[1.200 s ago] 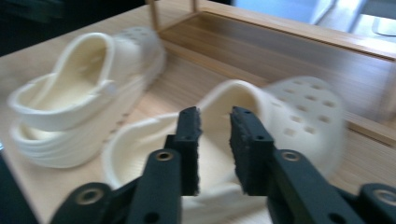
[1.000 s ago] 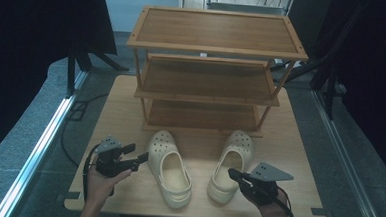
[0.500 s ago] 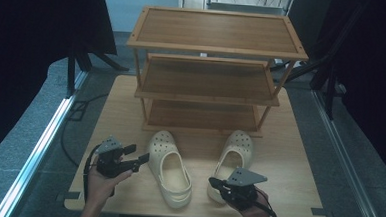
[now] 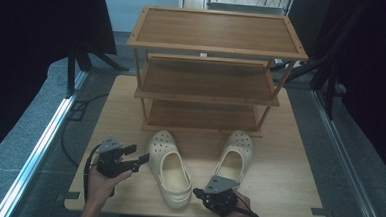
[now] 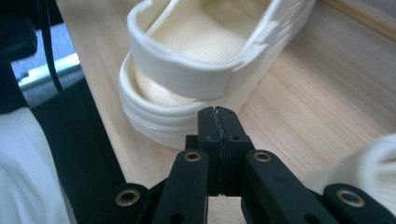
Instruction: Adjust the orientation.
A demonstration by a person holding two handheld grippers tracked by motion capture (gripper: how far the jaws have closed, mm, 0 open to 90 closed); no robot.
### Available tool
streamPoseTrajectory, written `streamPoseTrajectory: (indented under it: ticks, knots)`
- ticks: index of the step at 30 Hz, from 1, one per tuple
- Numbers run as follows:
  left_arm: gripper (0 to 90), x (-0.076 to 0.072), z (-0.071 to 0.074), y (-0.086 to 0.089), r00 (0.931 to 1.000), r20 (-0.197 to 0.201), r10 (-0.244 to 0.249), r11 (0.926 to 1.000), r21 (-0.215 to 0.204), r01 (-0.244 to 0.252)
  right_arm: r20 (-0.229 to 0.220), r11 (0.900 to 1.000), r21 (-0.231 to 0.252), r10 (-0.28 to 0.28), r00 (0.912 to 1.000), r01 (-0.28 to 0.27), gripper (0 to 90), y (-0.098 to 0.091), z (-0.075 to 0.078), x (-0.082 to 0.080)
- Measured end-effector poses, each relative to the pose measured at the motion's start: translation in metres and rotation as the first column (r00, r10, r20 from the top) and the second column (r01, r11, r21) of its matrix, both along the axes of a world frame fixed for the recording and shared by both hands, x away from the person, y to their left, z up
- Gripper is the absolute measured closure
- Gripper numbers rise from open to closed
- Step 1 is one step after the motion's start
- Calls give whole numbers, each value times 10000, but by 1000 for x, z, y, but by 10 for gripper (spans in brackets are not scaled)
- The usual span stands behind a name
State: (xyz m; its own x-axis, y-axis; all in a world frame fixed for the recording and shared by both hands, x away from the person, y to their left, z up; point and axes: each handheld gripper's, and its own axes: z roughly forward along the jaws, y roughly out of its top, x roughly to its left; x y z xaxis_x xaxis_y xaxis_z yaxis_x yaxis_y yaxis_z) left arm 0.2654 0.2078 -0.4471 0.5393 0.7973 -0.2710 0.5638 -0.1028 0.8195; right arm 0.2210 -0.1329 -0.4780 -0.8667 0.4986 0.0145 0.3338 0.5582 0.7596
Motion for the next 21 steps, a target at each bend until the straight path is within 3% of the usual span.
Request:
streamPoseTrajectory:
  ticks: [11,21]
  knots:
    - [327,-1,2,1,10000,63,21,10000,-30,-21,-86,10000,-63,52,10000,-52,900,9,-2,-5]
    - [327,-2,4,4,9999,99,53,10000,-61,-52,-349,9974,516,522,9980,-503,897,31,-8,-8]
